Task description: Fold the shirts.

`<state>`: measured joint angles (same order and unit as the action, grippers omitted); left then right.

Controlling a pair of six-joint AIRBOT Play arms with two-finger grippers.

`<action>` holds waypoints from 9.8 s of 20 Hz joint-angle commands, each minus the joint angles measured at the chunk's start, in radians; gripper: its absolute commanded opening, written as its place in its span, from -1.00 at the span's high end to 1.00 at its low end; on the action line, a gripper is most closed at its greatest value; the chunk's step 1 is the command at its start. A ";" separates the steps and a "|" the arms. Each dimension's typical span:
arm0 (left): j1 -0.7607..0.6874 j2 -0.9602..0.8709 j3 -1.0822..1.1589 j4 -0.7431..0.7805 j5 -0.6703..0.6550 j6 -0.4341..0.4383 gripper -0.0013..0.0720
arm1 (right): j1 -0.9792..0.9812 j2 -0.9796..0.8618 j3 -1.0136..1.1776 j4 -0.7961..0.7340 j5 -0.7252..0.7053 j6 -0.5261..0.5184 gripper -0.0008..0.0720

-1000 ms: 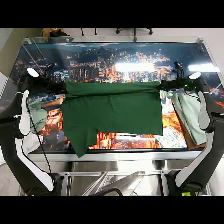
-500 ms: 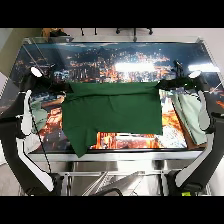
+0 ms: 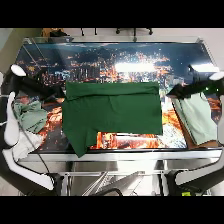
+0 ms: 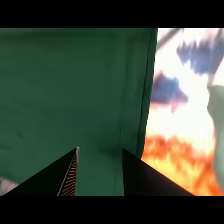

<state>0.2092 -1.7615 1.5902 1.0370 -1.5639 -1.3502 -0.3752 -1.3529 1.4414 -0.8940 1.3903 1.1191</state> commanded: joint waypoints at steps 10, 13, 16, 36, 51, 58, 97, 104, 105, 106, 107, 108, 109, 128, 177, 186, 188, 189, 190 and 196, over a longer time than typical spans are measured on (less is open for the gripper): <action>0.143 0.632 -1.062 -0.104 0.365 0.069 -0.95 | -0.087 0.211 -0.679 -0.011 -0.152 -0.050 0.09; 0.080 0.657 -1.125 -0.143 0.457 0.071 -0.95 | -0.083 0.210 -0.680 0.027 -0.161 -0.073 0.09; -0.026 0.610 -1.135 -0.153 0.559 0.066 -0.95 | -0.083 0.209 -0.680 0.072 -0.159 -0.095 0.09; -0.037 0.690 -0.934 -0.140 0.445 0.078 0.93 | 0.011 0.217 -0.679 0.161 -0.132 -0.134 0.92; 0.236 0.862 -0.897 -0.086 0.278 0.065 0.93 | -0.156 0.438 -0.667 0.378 -0.108 -0.171 0.92; 0.018 0.480 -0.471 -0.118 0.412 0.071 0.93 | 0.042 0.191 -0.471 0.453 -0.390 -0.243 0.92; -0.680 -0.359 0.318 -0.124 0.493 -0.046 0.93 | 0.101 0.052 -0.064 0.382 -0.104 -0.190 0.92; -0.822 -0.475 0.452 -0.124 0.542 -0.118 0.93 | 0.102 0.189 0.126 0.382 0.041 -0.082 0.92; -0.822 -0.472 0.484 -0.125 0.523 -0.118 0.93 | 0.103 0.197 0.133 0.382 0.043 -0.069 0.92; -0.814 -0.454 0.508 -0.125 0.482 -0.118 0.93 | 0.103 0.203 0.133 0.383 0.050 -0.062 0.92; -0.797 -0.416 0.513 -0.125 0.430 -0.117 0.93 | 0.106 0.204 0.133 0.383 0.059 -0.046 0.92; -0.771 -0.369 0.513 -0.125 0.365 -0.116 0.93 | 0.116 0.204 0.133 0.382 0.058 -0.041 0.92; -0.736 -0.307 0.513 -0.125 0.287 -0.100 0.93 | 0.133 0.203 0.133 0.383 0.051 -0.040 0.92; 0.036 0.865 -0.114 -0.124 0.242 0.082 0.93 | 1.088 -0.184 0.161 0.647 -0.895 -0.412 -0.53; 0.059 0.752 -0.168 -0.150 0.047 0.086 0.93 | -0.455 0.312 0.244 0.183 -0.035 0.557 0.92; 0.059 0.752 -0.168 -0.150 0.044 0.086 0.93 | -0.589 0.313 0.237 -0.209 0.377 0.625 0.92; 0.059 0.752 -0.168 -0.150 0.044 0.086 0.93 | -0.589 0.314 0.213 -0.303 0.423 0.624 0.92; 0.059 0.752 -0.168 -0.150 0.044 0.086 0.93 | -0.589 0.314 0.188 -0.361 0.442 0.624 0.92; 0.059 0.752 -0.168 -0.150 0.043 0.087 0.93 | -0.589 0.314 0.155 -0.414 0.451 0.625 0.92; 0.059 0.752 -0.168 -0.148 0.025 0.113 0.93 | -0.589 0.338 -0.158 -0.603 0.446 0.636 -0.51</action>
<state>0.2676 -1.0092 1.4227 0.8875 -1.5314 -1.2488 -0.9634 -1.0199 1.4105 -1.3739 1.8240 1.7504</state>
